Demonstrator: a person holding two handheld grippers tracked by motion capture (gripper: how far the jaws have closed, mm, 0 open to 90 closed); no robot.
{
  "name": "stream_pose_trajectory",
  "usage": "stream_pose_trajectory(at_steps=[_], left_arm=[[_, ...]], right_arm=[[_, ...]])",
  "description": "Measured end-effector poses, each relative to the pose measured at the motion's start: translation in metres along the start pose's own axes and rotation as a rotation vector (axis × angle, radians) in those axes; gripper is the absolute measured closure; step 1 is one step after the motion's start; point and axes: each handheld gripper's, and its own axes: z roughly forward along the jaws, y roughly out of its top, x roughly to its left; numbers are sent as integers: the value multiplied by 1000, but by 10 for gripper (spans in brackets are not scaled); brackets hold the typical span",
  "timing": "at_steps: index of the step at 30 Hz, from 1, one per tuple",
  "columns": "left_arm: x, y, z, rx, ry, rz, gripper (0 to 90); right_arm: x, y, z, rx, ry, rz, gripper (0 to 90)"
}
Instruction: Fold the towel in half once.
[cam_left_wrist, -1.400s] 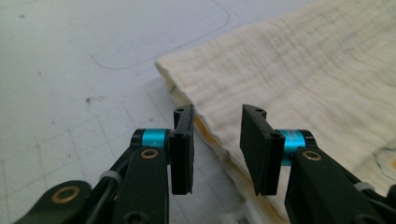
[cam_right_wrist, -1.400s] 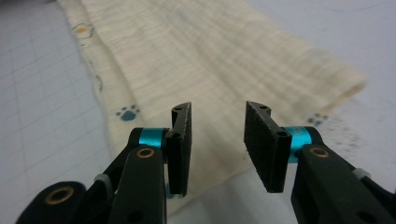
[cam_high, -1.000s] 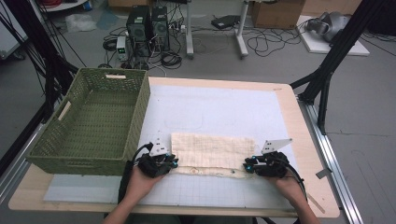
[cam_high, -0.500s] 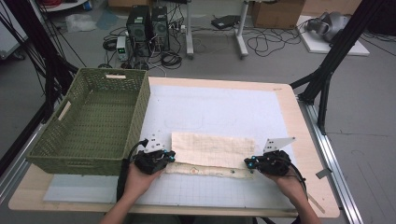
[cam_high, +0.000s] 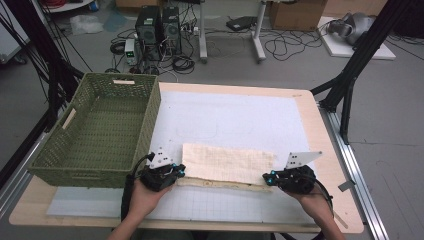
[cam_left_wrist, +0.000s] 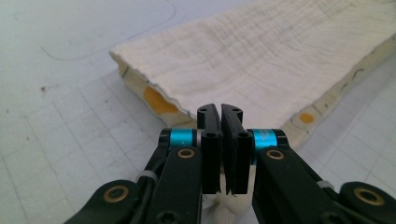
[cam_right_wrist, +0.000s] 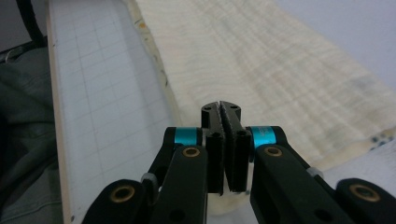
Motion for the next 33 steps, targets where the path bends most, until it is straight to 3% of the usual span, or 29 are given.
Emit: stream_pose_trajectory(at_steps=[4,6,10,14,18,24,28,33], left_arm=[[-4,-12,2,34,-14,-14,845],[-3,-13,1,26,1,-22,768],[0,-6,-7,-21,48,-28,667],[-1,2,-3,-34,46,-9,699],[-4,0,9,15,22,13,789],[-2,-6,13,59,25,19,801],[-2,-10,12,47,37,42,837],[-3,-10,12,41,42,42,822]], right_arm=[[2,-13,7,39,20,24,886],[2,-15,8,39,22,32,869],[-1,-6,1,-32,20,47,787],[-4,4,5,-51,1,37,756],[-5,2,16,-6,10,31,741],[-5,-7,24,62,8,22,729],[-5,-12,23,61,-5,26,732],[-5,-13,23,60,-15,23,730]])
